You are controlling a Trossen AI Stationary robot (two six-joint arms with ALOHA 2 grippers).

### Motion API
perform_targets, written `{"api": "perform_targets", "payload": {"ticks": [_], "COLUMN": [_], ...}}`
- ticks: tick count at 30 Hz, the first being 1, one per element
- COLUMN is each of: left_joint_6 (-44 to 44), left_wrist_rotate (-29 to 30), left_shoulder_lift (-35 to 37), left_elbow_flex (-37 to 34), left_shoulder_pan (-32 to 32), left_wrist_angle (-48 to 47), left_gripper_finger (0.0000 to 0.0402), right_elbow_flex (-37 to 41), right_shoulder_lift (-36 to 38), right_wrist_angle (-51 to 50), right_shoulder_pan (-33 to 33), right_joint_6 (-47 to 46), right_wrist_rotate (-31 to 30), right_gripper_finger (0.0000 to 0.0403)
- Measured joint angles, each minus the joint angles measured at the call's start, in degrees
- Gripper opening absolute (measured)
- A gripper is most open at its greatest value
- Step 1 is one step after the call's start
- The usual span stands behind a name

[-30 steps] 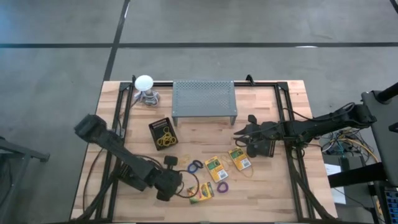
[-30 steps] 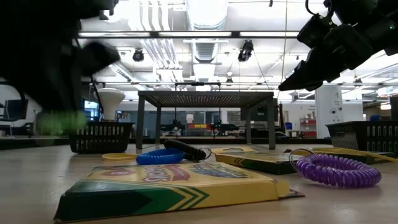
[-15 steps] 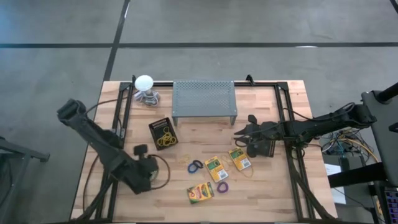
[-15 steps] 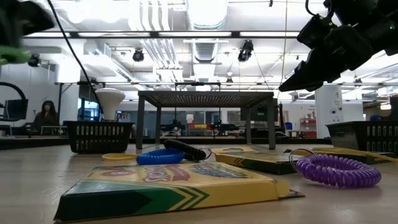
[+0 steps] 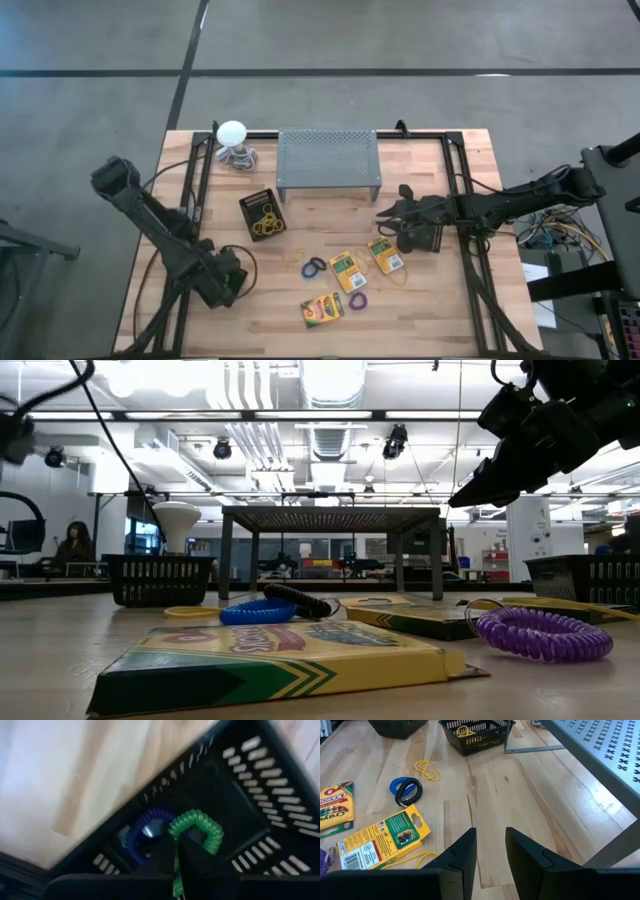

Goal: Pick & Place Office Desk Supplies
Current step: Put the green spring keychain into the bottom black bin, then put the blue spring keychain into the bottom black bin

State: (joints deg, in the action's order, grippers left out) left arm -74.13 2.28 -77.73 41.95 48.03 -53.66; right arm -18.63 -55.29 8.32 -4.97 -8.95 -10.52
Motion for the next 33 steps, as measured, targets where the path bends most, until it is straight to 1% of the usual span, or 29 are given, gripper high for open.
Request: {"api": "perform_targets", "payload": {"ticks": [2, 5, 7, 10, 14, 16, 20, 23, 25, 28, 30, 33], "left_joint_6": [-3.0, -9.7, -13.9, -18.8, -23.1, -23.9, -22.1, -21.0, -21.0, -20.7, -20.2, -19.1], "left_wrist_rotate": [-2.6, -6.9, -7.9, -7.9, -7.9, -8.0, -12.2, -15.3, -15.6, -13.4, -9.7, -1.9], "left_shoulder_lift": [0.0, 0.0, 0.0, 0.0, 0.0, 0.0, 0.1, 0.4, 1.1, 2.5, 3.7, 5.3], "left_elbow_flex": [-1.0, -1.4, -1.5, -1.5, -1.5, -1.5, -1.5, -1.5, -1.5, -0.7, 0.6, 3.5], "left_shoulder_pan": [0.0, 0.0, 0.0, 0.0, 0.0, 0.0, -0.4, -0.5, -0.5, -0.7, -0.7, -0.7], "left_wrist_angle": [0.7, 0.5, 0.5, 0.5, 0.5, 0.5, 0.1, 0.1, 0.1, -0.1, -0.1, -0.8], "left_gripper_finger": [0.0012, 0.0012, 0.0018, 0.0043, 0.0092, 0.0116, 0.0153, 0.0168, 0.0173, 0.0174, 0.0174, 0.0174], "right_elbow_flex": [0.0, 0.0, 0.0, 0.0, 0.0, 0.0, 0.0, 0.0, 0.0, 0.0, 0.0, 0.0], "right_shoulder_lift": [0.0, 0.0, 0.0, 0.0, 0.0, 0.0, 0.0, 0.0, 0.0, 0.0, 0.0, 0.0], "right_wrist_angle": [0.0, 0.0, 0.0, 0.0, 0.0, 0.0, 0.0, 0.0, 0.0, 0.0, 0.0, 0.0], "right_shoulder_pan": [0.0, 0.0, 0.0, 0.0, 0.0, 0.0, 0.0, 0.0, 0.0, 0.0, 0.0, 0.0], "right_joint_6": [0.0, 0.0, 0.0, 0.0, 0.0, 0.0, 0.0, 0.0, 0.0, 0.0, 0.0, 0.0], "right_wrist_rotate": [0.0, 0.0, 0.0, 0.0, 0.0, 0.0, 0.0, 0.0, 0.0, 0.0, 0.0, 0.0], "right_gripper_finger": [0.01, 0.01, 0.01, 0.01, 0.01, 0.01, 0.01, 0.01, 0.01, 0.01, 0.01, 0.01]}}
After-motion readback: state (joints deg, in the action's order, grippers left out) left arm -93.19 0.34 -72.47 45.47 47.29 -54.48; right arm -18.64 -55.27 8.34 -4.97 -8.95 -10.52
